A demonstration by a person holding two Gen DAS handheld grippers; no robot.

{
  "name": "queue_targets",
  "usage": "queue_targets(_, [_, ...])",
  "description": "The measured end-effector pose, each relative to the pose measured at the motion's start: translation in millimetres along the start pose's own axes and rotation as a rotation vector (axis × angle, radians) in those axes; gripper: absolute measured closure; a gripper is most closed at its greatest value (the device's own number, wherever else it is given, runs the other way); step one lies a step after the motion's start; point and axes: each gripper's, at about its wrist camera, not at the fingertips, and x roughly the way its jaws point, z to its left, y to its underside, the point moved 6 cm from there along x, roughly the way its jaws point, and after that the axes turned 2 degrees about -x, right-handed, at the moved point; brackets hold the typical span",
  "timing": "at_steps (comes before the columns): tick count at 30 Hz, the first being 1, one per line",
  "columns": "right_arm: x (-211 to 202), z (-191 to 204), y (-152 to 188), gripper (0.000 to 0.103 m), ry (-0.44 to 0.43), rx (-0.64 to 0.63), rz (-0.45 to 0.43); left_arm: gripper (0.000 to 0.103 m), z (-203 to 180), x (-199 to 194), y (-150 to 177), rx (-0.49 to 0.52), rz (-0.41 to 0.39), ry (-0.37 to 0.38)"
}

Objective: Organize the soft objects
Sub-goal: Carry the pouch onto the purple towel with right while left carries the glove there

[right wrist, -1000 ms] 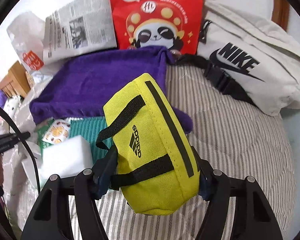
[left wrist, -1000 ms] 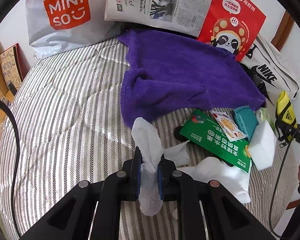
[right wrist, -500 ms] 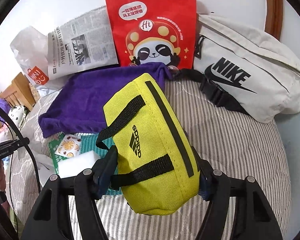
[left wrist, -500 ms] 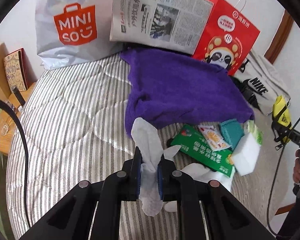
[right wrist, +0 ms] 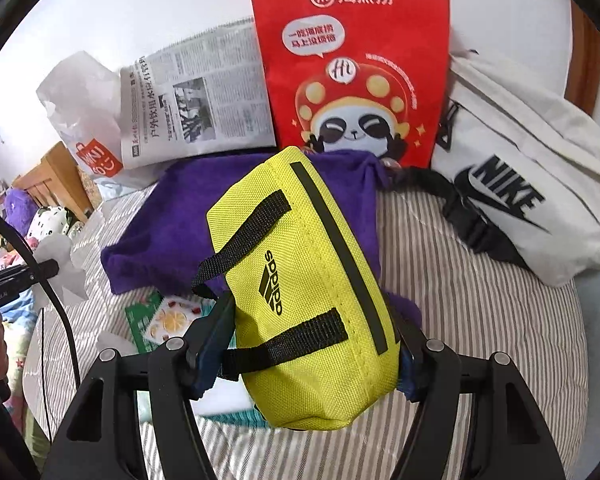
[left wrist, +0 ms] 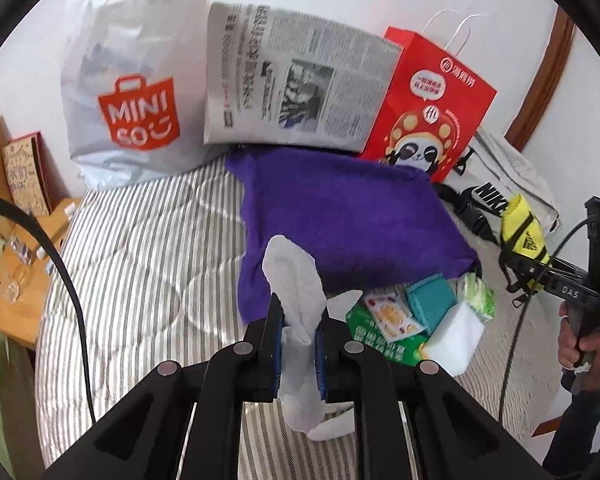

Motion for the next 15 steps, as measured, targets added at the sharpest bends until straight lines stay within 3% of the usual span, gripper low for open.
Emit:
queue_targets(7, [15,0,-30,0.035,0.001,0.0,-0.003,0.09,-7,-3,-30,0.026,-0.022,0.007])
queue_targets(15, [56,-5,-61,0.035,0.019,-0.004,0.032,0.09,-16,22,-69,0.059,-0.027,0.029])
